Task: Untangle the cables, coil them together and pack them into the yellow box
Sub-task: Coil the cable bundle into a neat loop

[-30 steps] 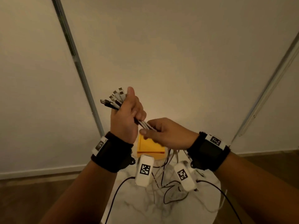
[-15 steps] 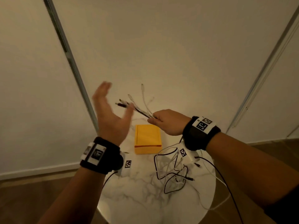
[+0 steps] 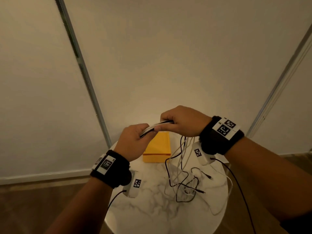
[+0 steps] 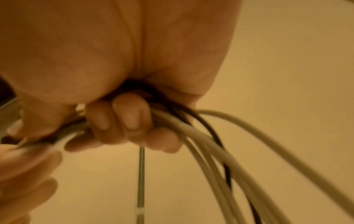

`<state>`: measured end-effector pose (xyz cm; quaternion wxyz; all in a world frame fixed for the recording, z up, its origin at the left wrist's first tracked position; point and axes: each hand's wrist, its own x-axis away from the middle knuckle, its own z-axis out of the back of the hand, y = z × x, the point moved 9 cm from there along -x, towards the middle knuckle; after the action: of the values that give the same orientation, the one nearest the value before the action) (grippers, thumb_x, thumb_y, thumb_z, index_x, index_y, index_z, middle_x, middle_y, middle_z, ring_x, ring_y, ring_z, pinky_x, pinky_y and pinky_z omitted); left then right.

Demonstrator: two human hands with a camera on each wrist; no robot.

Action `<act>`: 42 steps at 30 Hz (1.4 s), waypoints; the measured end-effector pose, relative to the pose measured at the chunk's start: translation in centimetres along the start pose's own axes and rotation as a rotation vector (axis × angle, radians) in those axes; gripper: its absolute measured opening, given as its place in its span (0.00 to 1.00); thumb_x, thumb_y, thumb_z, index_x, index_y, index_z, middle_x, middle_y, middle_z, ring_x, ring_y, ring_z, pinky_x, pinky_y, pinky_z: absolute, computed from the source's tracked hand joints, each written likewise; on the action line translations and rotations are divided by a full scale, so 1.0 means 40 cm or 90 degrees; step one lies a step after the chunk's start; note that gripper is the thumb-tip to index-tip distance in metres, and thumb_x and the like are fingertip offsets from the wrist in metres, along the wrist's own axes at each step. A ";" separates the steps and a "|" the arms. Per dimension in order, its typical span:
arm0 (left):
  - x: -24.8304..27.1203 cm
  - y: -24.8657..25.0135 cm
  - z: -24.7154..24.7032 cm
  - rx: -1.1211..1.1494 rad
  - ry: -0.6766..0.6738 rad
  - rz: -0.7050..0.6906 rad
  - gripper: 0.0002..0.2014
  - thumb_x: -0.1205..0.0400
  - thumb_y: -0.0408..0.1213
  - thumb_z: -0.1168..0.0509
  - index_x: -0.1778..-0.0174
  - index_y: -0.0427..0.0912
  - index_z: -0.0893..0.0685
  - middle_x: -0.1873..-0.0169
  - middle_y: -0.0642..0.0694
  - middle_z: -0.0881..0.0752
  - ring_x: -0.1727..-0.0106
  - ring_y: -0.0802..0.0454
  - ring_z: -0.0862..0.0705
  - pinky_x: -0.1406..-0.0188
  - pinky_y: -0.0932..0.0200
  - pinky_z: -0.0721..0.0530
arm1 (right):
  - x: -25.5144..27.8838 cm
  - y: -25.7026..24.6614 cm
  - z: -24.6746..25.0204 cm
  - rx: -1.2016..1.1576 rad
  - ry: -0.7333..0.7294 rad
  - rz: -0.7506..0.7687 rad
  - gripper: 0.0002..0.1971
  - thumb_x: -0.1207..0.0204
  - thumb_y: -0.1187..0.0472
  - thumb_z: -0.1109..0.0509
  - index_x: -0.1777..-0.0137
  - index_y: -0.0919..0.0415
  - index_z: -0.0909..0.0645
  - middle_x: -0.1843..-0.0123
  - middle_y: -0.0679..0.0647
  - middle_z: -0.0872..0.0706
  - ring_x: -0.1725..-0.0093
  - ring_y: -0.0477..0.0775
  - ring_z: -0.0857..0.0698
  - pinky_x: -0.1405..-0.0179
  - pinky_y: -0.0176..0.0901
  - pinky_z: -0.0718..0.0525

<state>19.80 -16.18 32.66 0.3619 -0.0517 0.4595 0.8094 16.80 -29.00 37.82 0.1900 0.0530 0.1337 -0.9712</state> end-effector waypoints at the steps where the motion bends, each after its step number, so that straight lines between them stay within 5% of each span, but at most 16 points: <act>1: -0.003 0.001 0.002 0.068 0.003 0.020 0.17 0.12 0.51 0.35 0.63 0.45 0.15 0.71 0.46 0.13 0.71 0.51 0.15 0.71 0.53 0.18 | 0.001 0.004 0.020 -0.003 0.038 0.005 0.25 0.18 0.33 0.39 0.59 0.54 0.19 0.70 0.52 0.21 0.70 0.55 0.22 0.70 0.50 0.27; 4: -0.010 -0.002 0.000 0.280 0.045 0.109 0.10 0.09 0.38 0.38 0.46 0.45 0.11 0.49 0.45 0.06 0.47 0.51 0.07 0.52 0.68 0.16 | 0.002 0.015 0.063 -0.015 0.155 0.015 0.22 0.16 0.35 0.41 0.55 0.53 0.20 0.70 0.50 0.21 0.71 0.51 0.22 0.70 0.49 0.26; 6: -0.016 0.000 -0.001 0.470 0.111 0.167 0.12 0.08 0.36 0.42 0.41 0.42 0.12 0.43 0.45 0.07 0.38 0.47 0.09 0.46 0.64 0.14 | 0.003 0.022 0.067 -0.051 0.216 0.013 0.18 0.13 0.40 0.42 0.52 0.53 0.21 0.69 0.49 0.21 0.70 0.50 0.22 0.69 0.51 0.25; 9: -0.032 0.018 -0.003 0.655 0.184 0.206 0.13 0.07 0.34 0.44 0.41 0.37 0.14 0.41 0.41 0.07 0.37 0.44 0.09 0.39 0.59 0.12 | -0.001 0.022 0.021 -0.108 0.261 -0.009 0.15 0.09 0.46 0.46 0.47 0.55 0.26 0.70 0.47 0.24 0.72 0.48 0.25 0.71 0.52 0.27; 13: -0.055 0.003 -0.023 0.702 0.268 0.247 0.15 0.07 0.35 0.45 0.36 0.29 0.17 0.37 0.31 0.11 0.33 0.39 0.12 0.28 0.48 0.17 | -0.023 0.019 -0.045 -0.194 0.256 -0.037 0.11 0.08 0.47 0.49 0.42 0.52 0.31 0.68 0.46 0.23 0.74 0.49 0.24 0.72 0.52 0.27; 16: -0.074 -0.027 -0.023 0.730 0.305 0.279 0.24 0.07 0.41 0.49 0.29 0.23 0.22 0.41 0.32 0.09 0.35 0.40 0.10 0.31 0.45 0.16 | -0.038 0.045 -0.091 -0.322 0.188 -0.102 0.22 0.10 0.40 0.49 0.50 0.57 0.23 0.70 0.50 0.17 0.75 0.52 0.17 0.68 0.54 0.17; 18: -0.084 -0.029 -0.011 0.743 0.326 0.290 0.24 0.08 0.42 0.49 0.38 0.24 0.16 0.51 0.35 0.07 0.45 0.40 0.07 0.41 0.45 0.13 | -0.041 0.052 -0.122 -0.398 0.138 -0.122 0.30 0.12 0.36 0.49 0.63 0.59 0.23 0.74 0.55 0.18 0.77 0.54 0.18 0.66 0.55 0.16; 20: -0.085 -0.025 -0.001 0.774 0.348 0.295 0.24 0.11 0.42 0.47 0.61 0.33 0.11 0.65 0.40 0.10 0.62 0.43 0.08 0.48 0.42 0.10 | -0.044 0.039 -0.127 -0.366 0.134 -0.087 0.29 0.12 0.37 0.47 0.67 0.56 0.24 0.75 0.50 0.21 0.77 0.48 0.22 0.69 0.49 0.22; 22: -0.088 -0.024 0.007 0.807 0.350 0.278 0.21 0.17 0.42 0.45 0.75 0.44 0.19 0.72 0.44 0.18 0.73 0.48 0.18 0.61 0.47 0.11 | -0.049 0.025 -0.124 -0.326 0.147 -0.051 0.23 0.11 0.41 0.45 0.66 0.48 0.24 0.72 0.47 0.20 0.73 0.43 0.23 0.67 0.43 0.25; 26: -0.115 -0.028 0.026 0.680 0.329 0.231 0.15 0.17 0.45 0.32 0.60 0.42 0.30 0.76 0.44 0.29 0.81 0.48 0.31 0.76 0.56 0.25 | -0.053 0.023 -0.135 -0.362 0.143 -0.027 0.18 0.12 0.43 0.41 0.63 0.47 0.24 0.70 0.53 0.21 0.72 0.47 0.26 0.66 0.47 0.26; 29: -0.136 -0.028 0.098 0.491 0.387 0.177 0.20 0.22 0.38 0.21 0.53 0.44 0.30 0.76 0.42 0.29 0.83 0.47 0.31 0.79 0.52 0.22 | -0.051 0.048 -0.155 -0.341 0.074 -0.049 0.26 0.15 0.37 0.39 0.59 0.62 0.23 0.69 0.59 0.19 0.73 0.51 0.23 0.67 0.51 0.23; 33: -0.143 -0.029 0.226 0.240 0.502 0.099 0.20 0.26 0.49 0.20 0.52 0.55 0.27 0.64 0.40 0.20 0.72 0.42 0.20 0.74 0.40 0.12 | -0.056 0.073 -0.142 -0.241 0.018 -0.071 0.21 0.14 0.41 0.36 0.55 0.61 0.22 0.67 0.57 0.19 0.70 0.57 0.21 0.68 0.54 0.22; 37: -0.147 0.037 0.257 0.086 0.541 -0.011 0.21 0.20 0.44 0.22 0.45 0.36 0.24 0.63 0.57 0.24 0.66 0.67 0.19 0.66 0.74 0.21 | -0.078 0.054 -0.103 -0.115 0.018 -0.044 0.17 0.13 0.44 0.38 0.56 0.56 0.25 0.67 0.50 0.22 0.70 0.50 0.25 0.69 0.48 0.30; 42: -0.154 0.064 0.276 0.072 0.577 -0.074 0.23 0.18 0.45 0.24 0.44 0.30 0.24 0.62 0.58 0.25 0.65 0.67 0.20 0.64 0.75 0.23 | -0.089 0.051 -0.096 0.074 0.049 -0.089 0.17 0.10 0.44 0.45 0.47 0.58 0.25 0.68 0.49 0.29 0.68 0.56 0.26 0.71 0.48 0.33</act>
<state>25.43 -11.69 43.35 0.1715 -0.4060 0.6113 0.6574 21.06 -28.47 34.20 0.1130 0.0922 0.0876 -0.9854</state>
